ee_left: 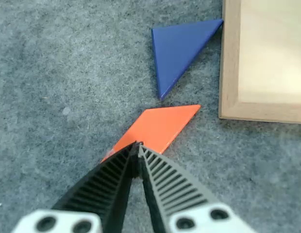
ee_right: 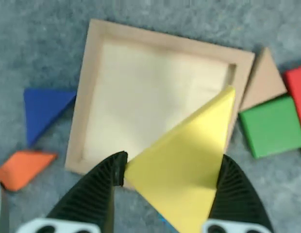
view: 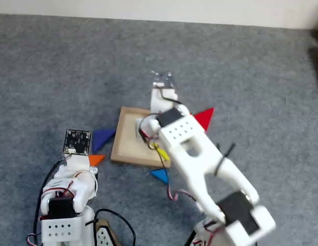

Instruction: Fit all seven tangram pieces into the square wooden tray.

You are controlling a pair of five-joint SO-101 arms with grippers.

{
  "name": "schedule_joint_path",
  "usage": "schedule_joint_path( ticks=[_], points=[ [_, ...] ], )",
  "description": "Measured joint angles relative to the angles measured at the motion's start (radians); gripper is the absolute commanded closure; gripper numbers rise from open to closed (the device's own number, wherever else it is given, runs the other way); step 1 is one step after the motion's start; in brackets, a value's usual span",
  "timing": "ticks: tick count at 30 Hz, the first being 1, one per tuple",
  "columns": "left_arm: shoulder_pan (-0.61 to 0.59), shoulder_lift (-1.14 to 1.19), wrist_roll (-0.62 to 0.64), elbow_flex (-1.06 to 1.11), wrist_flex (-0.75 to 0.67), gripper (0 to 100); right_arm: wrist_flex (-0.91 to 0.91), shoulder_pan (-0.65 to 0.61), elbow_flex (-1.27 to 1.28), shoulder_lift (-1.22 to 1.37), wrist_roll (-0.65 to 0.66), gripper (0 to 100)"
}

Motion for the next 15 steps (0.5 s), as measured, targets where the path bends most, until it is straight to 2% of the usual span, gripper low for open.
schedule_joint_path(
  ticks=[5, 10, 15],
  points=[
    [0.0, 0.0, 0.0, 0.0, 0.0, 100, 0.0, -0.002, -0.12, 0.172, 0.0, 84.7],
    [0.0, 0.0, 0.0, 0.0, 0.0, 100, 0.0, -0.002, -0.206, 0.276, -0.021, 73.8],
    [0.0, 0.0, 0.0, 0.0, 0.0, 100, 0.0, -0.002, -0.233, 0.325, -0.055, 73.1]
  ],
)
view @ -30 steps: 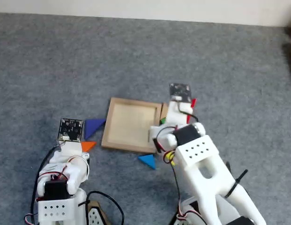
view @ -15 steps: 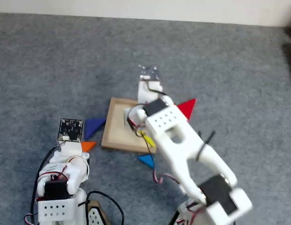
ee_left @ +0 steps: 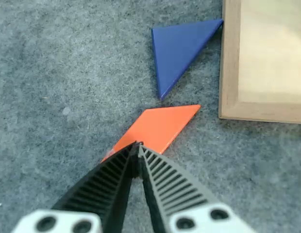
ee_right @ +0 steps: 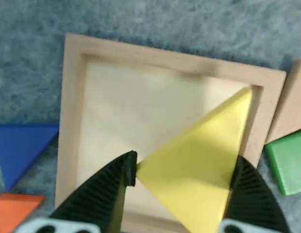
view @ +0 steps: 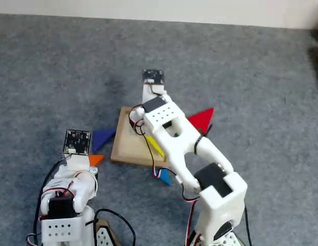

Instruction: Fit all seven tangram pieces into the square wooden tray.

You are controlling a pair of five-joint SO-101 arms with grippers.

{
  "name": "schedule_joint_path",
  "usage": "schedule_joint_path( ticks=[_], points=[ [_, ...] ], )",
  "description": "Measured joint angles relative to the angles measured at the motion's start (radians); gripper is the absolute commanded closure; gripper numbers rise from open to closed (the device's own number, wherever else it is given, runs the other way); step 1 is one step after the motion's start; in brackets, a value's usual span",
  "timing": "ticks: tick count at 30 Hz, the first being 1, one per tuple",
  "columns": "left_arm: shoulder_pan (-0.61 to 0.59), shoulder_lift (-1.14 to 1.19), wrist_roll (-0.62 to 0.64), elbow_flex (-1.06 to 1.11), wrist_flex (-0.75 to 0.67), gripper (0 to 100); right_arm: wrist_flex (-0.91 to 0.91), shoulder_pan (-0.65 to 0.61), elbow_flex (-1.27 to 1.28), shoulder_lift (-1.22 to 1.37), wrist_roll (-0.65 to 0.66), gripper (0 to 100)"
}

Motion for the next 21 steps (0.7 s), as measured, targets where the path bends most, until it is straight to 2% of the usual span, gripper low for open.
schedule_joint_path(
  ticks=[13, 18, 21],
  points=[
    [0.0, 0.0, 0.0, 0.0, 0.0, 100, 0.0, 0.0, -0.002, 0.002, 0.0, 72.6],
    [0.0, 0.0, 0.0, 0.0, 0.0, 100, 0.0, 0.0, -0.002, 0.002, 0.003, 64.6],
    [0.0, 0.0, 0.0, 0.0, 0.0, 100, 0.0, 0.0, -0.002, 0.002, 0.014, 63.5]
  ],
)
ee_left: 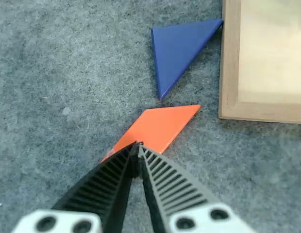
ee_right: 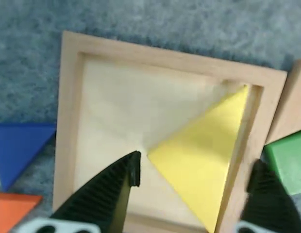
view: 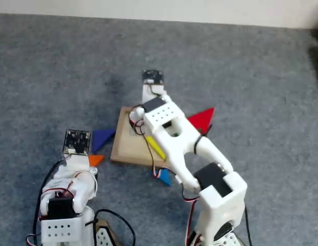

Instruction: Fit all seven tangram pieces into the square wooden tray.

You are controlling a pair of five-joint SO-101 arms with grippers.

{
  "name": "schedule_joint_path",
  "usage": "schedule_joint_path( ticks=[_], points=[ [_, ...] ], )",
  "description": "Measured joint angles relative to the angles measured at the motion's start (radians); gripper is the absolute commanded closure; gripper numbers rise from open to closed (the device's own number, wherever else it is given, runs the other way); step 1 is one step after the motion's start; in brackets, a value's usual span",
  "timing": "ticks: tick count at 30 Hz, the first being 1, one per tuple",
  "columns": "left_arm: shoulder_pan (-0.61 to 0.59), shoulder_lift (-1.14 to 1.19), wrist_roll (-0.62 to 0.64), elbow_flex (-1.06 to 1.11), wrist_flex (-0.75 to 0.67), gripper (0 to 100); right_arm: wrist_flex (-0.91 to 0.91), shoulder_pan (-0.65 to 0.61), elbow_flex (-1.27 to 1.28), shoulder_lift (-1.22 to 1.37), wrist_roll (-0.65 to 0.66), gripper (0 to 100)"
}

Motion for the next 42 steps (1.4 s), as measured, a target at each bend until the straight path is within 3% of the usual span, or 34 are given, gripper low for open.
schedule_joint_path(
  ticks=[7, 12, 16, 26, 42],
  points=[
    [0.0, 0.0, 0.0, 0.0, 0.0, 100, 0.0, 0.0, 0.0, 0.0, 0.005, 65.4],
    [0.0, 0.0, 0.0, 0.0, 0.0, 100, 0.008, 0.0, 0.0, -0.009, 0.028, 85.3],
    [0.0, 0.0, 0.0, 0.0, 0.0, 100, 0.008, -0.002, 0.0, -0.043, 0.144, 95.8],
    [0.0, 0.0, 0.0, 0.0, 0.0, 100, -0.091, -0.002, 0.101, -0.046, 0.192, 95.8],
    [0.0, 0.0, 0.0, 0.0, 0.0, 100, 0.0, 0.094, 0.149, -0.158, 0.201, 96.1]
  ],
)
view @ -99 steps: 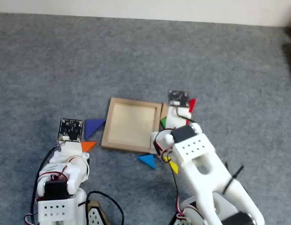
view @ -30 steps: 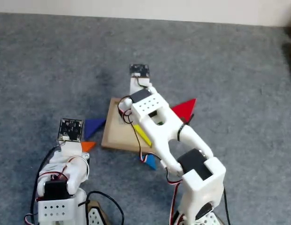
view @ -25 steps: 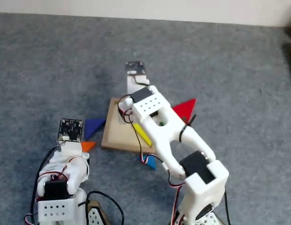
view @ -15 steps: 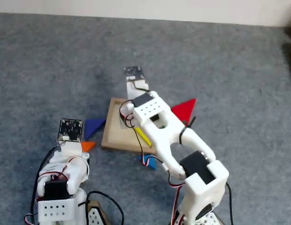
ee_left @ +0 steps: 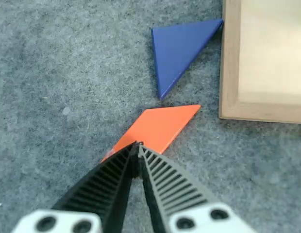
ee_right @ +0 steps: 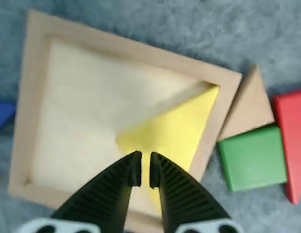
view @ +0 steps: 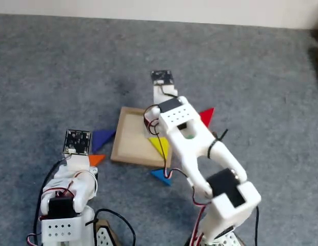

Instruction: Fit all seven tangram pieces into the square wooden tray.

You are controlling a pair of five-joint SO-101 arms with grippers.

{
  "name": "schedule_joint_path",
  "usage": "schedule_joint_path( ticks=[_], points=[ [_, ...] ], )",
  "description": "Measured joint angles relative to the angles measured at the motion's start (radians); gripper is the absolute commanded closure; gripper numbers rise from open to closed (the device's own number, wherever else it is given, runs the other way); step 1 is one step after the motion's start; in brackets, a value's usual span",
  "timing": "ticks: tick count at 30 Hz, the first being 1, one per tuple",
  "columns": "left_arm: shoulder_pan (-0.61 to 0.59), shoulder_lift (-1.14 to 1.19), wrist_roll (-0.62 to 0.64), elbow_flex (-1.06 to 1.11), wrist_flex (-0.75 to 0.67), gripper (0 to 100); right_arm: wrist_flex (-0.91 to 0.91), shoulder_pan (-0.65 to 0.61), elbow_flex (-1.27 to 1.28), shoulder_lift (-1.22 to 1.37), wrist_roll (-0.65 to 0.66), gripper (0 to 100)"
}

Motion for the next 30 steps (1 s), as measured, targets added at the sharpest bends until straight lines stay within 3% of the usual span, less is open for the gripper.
schedule_joint_path(
  ticks=[8, 12, 15, 21, 30],
  points=[
    [0.0, 0.0, 0.0, 0.0, 0.0, 100, 0.135, 0.055, 0.0, -0.219, 0.011, 96.1],
    [0.0, 0.0, 0.0, 0.0, 0.0, 100, 0.141, 0.135, 0.0, -0.304, 0.161, 95.7],
    [0.0, 0.0, 0.0, 0.0, 0.0, 100, 0.143, 0.187, 0.0, -0.305, 0.18, 93.3],
    [0.0, 0.0, 0.0, 0.0, 0.0, 100, 0.143, 0.269, -0.021, -0.143, 0.094, 74.6],
    [0.0, 0.0, 0.0, 0.0, 0.0, 100, 0.143, 0.279, -0.272, 0.181, 0.078, 66.6]
  ],
)
